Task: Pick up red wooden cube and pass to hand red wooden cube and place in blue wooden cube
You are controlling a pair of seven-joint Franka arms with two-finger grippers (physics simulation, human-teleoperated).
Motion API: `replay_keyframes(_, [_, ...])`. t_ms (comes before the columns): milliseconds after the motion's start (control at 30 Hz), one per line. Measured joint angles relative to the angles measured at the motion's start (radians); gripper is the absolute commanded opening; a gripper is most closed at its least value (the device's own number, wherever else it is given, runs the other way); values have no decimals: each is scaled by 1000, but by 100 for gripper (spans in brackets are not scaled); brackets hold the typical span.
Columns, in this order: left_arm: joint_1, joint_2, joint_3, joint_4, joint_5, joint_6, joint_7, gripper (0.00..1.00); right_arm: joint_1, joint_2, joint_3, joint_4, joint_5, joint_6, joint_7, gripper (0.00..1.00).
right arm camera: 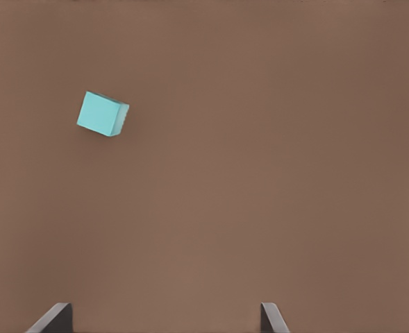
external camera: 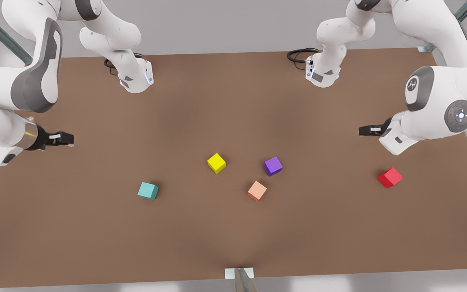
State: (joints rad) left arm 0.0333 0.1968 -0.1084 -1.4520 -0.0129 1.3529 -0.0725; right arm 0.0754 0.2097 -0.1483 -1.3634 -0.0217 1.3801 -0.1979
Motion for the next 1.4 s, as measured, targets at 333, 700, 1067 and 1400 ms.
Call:
replay_keyframes(333, [-15, 153, 197, 44, -7, 115, -5, 100, 3, -2, 1, -11, -1, 43, -76, 100])
replay_keyframes(700, [80, 445, 340, 10, -138, 463, -33, 100, 32, 24, 11, -1, 2, 80, -118, 100])
replay_keyframes(1067, [98, 485, 358, -93, -157, 656, -92, 100, 35, 23, 11, -14, 3, 75, -143, 100])
replay_keyframes(1400, [97, 518, 355, -172, -194, 787, -119, 100, 38, 30, 11, -15, 2, 68, -157, 100])
